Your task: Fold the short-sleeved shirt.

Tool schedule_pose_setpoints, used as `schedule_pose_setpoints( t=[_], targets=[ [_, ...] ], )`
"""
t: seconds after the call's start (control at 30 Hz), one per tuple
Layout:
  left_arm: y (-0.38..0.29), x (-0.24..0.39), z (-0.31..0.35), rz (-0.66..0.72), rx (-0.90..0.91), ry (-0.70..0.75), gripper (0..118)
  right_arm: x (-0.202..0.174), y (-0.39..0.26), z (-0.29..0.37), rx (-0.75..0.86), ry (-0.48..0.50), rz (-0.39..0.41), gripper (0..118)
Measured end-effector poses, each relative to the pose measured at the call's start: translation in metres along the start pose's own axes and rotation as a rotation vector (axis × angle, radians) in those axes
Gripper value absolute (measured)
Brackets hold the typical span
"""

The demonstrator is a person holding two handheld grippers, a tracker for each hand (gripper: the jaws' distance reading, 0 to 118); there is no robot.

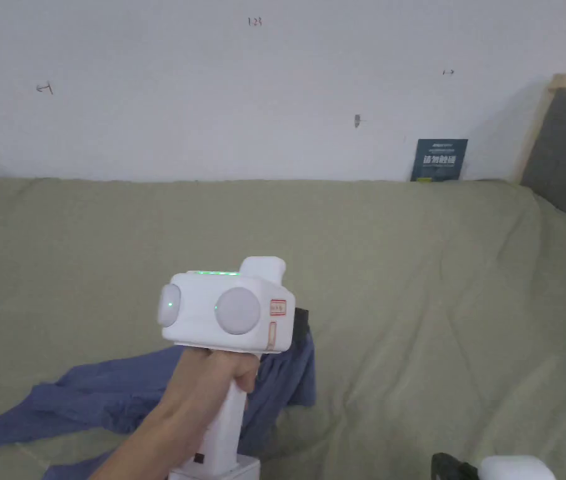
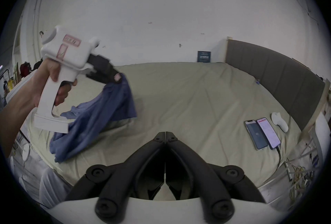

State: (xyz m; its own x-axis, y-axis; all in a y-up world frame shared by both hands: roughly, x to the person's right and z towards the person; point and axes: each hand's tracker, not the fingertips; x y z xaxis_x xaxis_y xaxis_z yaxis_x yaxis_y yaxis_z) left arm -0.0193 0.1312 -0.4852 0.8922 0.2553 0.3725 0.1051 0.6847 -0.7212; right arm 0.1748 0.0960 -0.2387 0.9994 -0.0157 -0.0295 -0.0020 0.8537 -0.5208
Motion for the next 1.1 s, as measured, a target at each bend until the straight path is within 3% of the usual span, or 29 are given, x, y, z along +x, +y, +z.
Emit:
schedule_pose_setpoints(
  t=[0.27, 0.53, 0.67, 0.7, 0.73, 0.77, 0.8, 0.83, 0.87, 1.1],
  targets=[
    [0.0, 0.095, -0.065, -0.092, -0.062, -0.165, 5, 0.034, -0.007, -0.007, -0.021, -0.07, -0.047, 1],
    [-0.079, 0.074, -0.117, -0.162, -0.276, 0.121, 5, 0.031, -0.016, -0.024, -0.07, -0.044, -0.068, 1],
    [-0.102, 0.049, -0.114, -0.077, -0.285, 0.083, 7, 0.024, -0.015, -0.027, -0.078, -0.027, -0.056, 1],
    [-0.103, 0.043, -0.108, -0.047, -0.261, 0.05, 18, 0.022, -0.015, -0.028, -0.079, -0.025, -0.054, 1],
    [-0.105, 0.039, -0.102, -0.022, -0.232, 0.036, 52, 0.021, -0.014, -0.028, -0.078, -0.018, -0.051, 1],
    [-0.107, 0.035, -0.099, -0.009, -0.234, 0.052, 108, 0.019, -0.013, -0.028, -0.077, -0.016, -0.046, 1],
    [-0.11, 0.027, -0.103, -0.007, -0.239, 0.052, 118, 0.017, -0.012, -0.027, -0.076, -0.015, -0.04, 1],
    [-0.108, 0.02, -0.094, -0.01, -0.081, 0.02, 115, 0.015, -0.01, -0.026, -0.072, -0.011, -0.033, 1],
    [-0.113, 0.013, -0.086, 0.001, -0.181, 0.058, 115, 0.014, -0.009, -0.024, -0.066, -0.01, -0.028, 1],
    [-0.147, -0.013, 0.045, 0.028, -0.094, 0.053, 114, -0.003, -0.003, -0.008, -0.027, 0.018, -0.018, 1]
  ],
)
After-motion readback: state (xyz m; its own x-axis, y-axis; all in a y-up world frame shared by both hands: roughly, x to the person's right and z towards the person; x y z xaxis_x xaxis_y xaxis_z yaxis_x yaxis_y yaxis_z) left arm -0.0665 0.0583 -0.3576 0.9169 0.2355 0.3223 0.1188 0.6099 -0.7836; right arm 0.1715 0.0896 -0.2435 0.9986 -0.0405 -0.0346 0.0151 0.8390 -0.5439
